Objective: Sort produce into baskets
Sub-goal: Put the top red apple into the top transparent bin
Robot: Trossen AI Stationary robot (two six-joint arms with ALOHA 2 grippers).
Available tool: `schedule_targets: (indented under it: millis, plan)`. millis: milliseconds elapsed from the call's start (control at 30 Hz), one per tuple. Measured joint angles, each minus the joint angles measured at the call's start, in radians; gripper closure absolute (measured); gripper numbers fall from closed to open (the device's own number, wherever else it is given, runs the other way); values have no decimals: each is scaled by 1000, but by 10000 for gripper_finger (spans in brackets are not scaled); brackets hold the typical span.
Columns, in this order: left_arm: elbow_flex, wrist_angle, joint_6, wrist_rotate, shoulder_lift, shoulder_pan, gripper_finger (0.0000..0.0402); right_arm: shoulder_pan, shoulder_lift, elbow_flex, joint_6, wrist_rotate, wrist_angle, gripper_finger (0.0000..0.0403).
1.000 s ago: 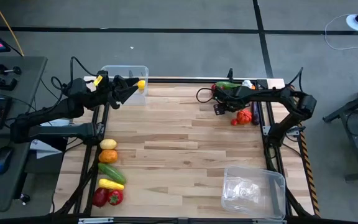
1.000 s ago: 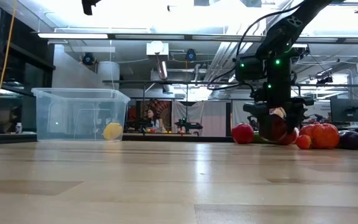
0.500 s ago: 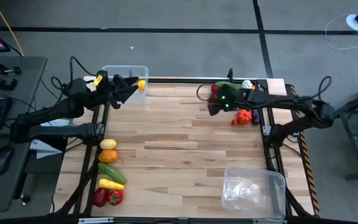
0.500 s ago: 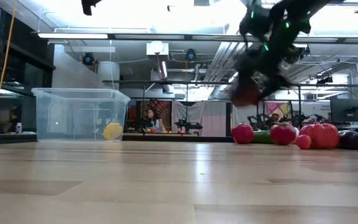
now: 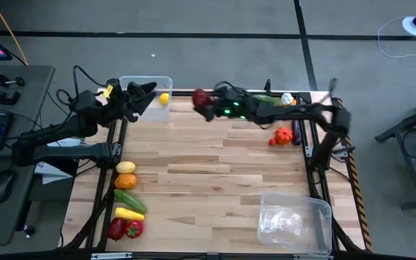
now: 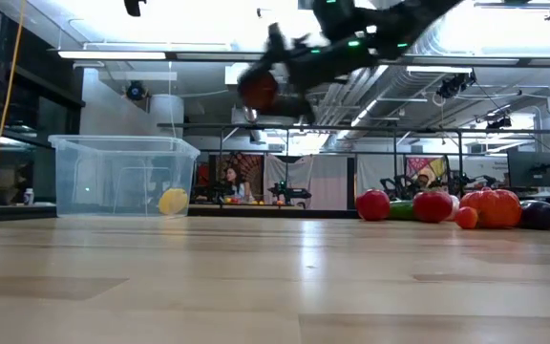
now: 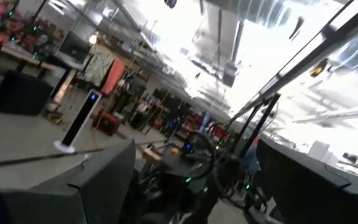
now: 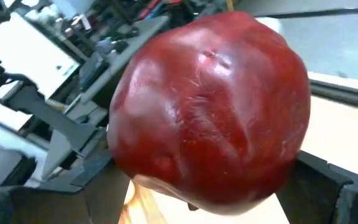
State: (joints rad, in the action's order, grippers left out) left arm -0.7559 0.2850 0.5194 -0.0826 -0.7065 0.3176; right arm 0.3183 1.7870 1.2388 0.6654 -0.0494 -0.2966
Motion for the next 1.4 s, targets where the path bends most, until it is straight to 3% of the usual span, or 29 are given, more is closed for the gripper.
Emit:
schedule_targets:
  millis: [433, 767, 1033, 1400]
  plan:
    - [0, 118, 26, 0, 0, 0, 76, 31, 442, 623, -45, -108, 130, 81]
    - [0, 117, 27, 0, 0, 0, 76, 27, 688, 975, -55, -123, 253, 81]
    - [0, 116, 27, 0, 0, 0, 76, 27, 761, 1065, -240, -96, 287, 81]
    - [0, 116, 26, 0, 0, 0, 76, 34, 761, 1066, -253, -96, 312, 81]
